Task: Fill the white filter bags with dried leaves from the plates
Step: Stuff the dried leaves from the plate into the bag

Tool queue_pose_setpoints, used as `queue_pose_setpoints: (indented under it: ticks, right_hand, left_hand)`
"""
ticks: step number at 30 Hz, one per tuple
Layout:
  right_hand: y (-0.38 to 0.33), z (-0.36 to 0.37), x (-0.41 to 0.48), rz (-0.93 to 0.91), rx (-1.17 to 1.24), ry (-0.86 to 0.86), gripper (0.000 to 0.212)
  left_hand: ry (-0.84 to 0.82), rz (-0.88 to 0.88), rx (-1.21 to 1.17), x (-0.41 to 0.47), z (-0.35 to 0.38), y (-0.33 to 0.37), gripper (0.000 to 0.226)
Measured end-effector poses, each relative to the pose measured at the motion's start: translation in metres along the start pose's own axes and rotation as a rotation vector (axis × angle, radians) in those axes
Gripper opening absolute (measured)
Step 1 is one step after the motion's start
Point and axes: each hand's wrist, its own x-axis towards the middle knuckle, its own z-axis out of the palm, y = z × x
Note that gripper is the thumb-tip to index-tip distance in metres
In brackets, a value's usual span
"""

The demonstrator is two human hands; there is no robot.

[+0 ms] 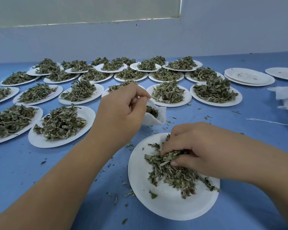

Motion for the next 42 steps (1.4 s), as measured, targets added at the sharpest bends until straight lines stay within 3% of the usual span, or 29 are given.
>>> queue_pose_setpoints:
  ticks: [5, 12, 16, 25, 34, 42]
  right_hand:
    - [0.001, -0.004, -0.001, -0.001, 0.058, 0.051, 0.022]
    - [-0.001, -0.016, -0.006, 0.024, 0.319, 0.253, 0.013]
    - [-0.003, -0.016, -0.004, 0.056, 0.491, 0.334, 0.018]
    - [-0.007, -0.009, 0.003, 0.141, 0.605, 0.559, 0.015]
    - [-0.01, -0.007, 0.003, 0.234, 0.42, 0.555, 0.012]
    - [-0.009, -0.012, 0.001, 0.259, 0.554, 0.462, 0.033]
  left_hand:
    - [-0.001, 0.003, 0.0, 0.0, 0.0, 0.0, 0.013]
    - [-0.011, 0.023, 0.004, -0.002, 0.0, 0.002, 0.012]
    - [-0.036, 0.062, 0.025, -0.003, 0.002, 0.005, 0.013]
    - [-0.053, 0.123, 0.05, -0.007, 0.008, 0.013, 0.014]
    - [-0.057, 0.157, 0.052, -0.011, 0.013, 0.018, 0.012]
    - [-0.061, 0.101, 0.018, -0.012, 0.015, 0.016, 0.011]
